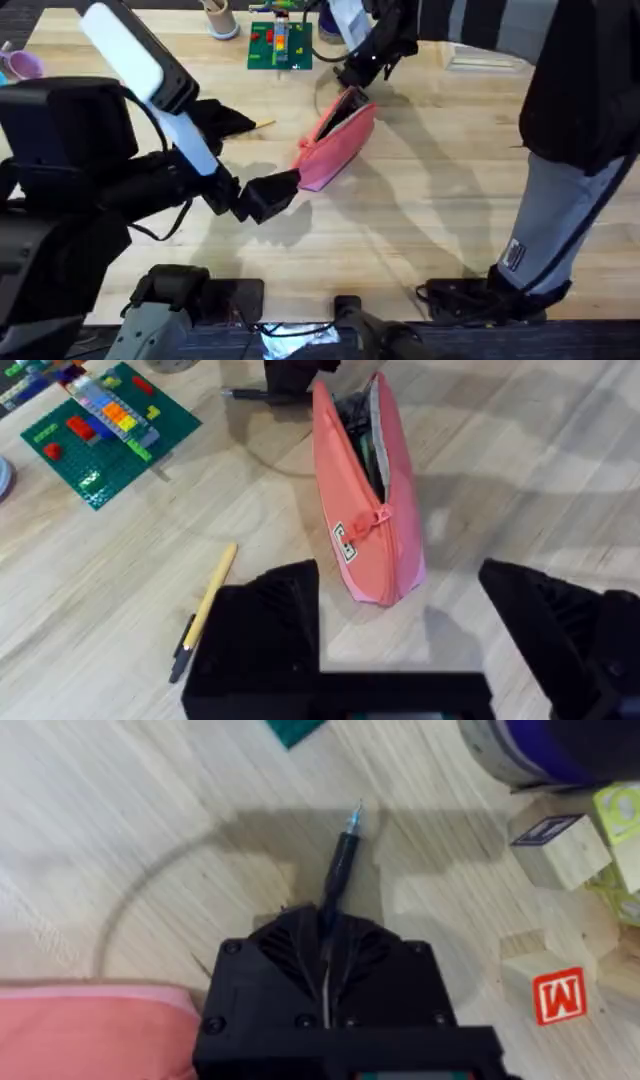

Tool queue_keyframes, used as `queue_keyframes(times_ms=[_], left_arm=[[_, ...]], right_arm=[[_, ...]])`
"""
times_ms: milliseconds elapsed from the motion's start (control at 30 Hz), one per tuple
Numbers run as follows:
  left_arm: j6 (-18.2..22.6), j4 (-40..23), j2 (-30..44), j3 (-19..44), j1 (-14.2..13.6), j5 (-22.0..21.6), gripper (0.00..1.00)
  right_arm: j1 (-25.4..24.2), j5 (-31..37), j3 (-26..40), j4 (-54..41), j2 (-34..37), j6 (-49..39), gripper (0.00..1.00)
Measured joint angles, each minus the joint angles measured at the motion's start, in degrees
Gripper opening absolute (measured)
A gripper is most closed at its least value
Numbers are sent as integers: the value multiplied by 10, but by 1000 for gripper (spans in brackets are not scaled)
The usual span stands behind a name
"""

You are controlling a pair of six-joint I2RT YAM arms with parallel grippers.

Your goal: Unzip the bag, pick up the pens from the table one at a time and place them inside, then zip the bag closed.

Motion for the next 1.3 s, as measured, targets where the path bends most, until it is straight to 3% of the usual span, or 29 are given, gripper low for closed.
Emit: queue_keyframes(times_ms=[233, 500, 900, 1300], left_arm=[[0, 0, 0, 0, 0, 0, 993], [0, 0, 0, 0, 0, 0, 993], [0, 0, 0, 0, 0, 0, 993], [0, 0, 0, 0, 0, 0, 994]], right_arm=[[0, 6, 0, -52, -26, -43, 31], [0, 8, 0, -104, -105, -95, 31], [0, 11, 0, -285, -205, -217, 31], [0, 3, 0, -312, -301, -358, 33]])
